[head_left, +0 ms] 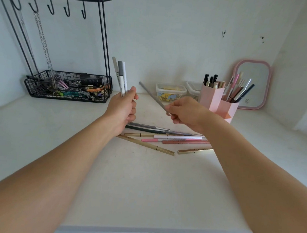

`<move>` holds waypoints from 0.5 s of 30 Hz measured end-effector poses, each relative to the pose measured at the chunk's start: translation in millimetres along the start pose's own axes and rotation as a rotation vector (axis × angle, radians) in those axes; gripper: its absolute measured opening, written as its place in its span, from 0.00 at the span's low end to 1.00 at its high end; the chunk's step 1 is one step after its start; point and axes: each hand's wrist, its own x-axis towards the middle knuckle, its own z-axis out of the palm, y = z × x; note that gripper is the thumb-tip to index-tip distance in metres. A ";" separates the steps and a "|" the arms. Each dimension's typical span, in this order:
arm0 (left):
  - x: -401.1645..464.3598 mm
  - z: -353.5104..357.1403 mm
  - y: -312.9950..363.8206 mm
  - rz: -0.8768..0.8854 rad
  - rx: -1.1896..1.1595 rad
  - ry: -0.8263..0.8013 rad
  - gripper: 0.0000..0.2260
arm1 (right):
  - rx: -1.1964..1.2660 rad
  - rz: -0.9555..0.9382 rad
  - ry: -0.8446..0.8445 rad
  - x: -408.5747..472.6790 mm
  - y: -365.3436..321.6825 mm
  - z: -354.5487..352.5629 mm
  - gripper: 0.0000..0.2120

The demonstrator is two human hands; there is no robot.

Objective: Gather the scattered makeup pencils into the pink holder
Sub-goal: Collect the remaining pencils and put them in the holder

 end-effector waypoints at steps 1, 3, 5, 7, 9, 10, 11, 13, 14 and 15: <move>-1.9 1.0 0.8 -0.007 -0.014 -0.010 0.14 | 0.209 0.018 -0.042 -3.5 -3.5 2.0 0.07; -7.1 4.2 2.4 -0.009 -0.035 -0.049 0.16 | 0.443 0.011 -0.138 -8.6 -7.2 10.0 0.07; -12.0 8.6 1.6 0.014 -0.043 -0.103 0.17 | 0.494 -0.025 -0.217 -11.9 -9.1 22.2 0.08; -14.5 12.0 0.0 0.042 -0.023 -0.153 0.21 | 0.495 -0.064 -0.263 -12.3 -9.3 32.4 0.08; -13.8 12.7 -3.0 0.076 0.013 -0.180 0.23 | 0.477 -0.104 -0.280 -11.5 -8.4 38.8 0.08; -12.7 12.6 -5.0 0.095 0.040 -0.184 0.20 | 0.463 -0.120 -0.275 -10.7 -7.8 40.9 0.08; -12.1 12.6 -6.5 0.110 0.068 -0.182 0.16 | 0.452 -0.128 -0.260 -10.2 -7.4 42.5 0.08; -11.9 13.7 -7.4 0.131 0.104 -0.159 0.13 | 0.441 -0.130 -0.209 -10.1 -6.1 44.6 0.10; -11.4 14.2 -8.1 0.138 0.124 -0.146 0.14 | 0.439 -0.127 -0.185 -10.2 -5.2 45.2 0.10; -10.9 14.9 -8.8 0.142 0.152 -0.133 0.16 | 0.434 -0.125 -0.168 -10.3 -4.5 45.4 0.09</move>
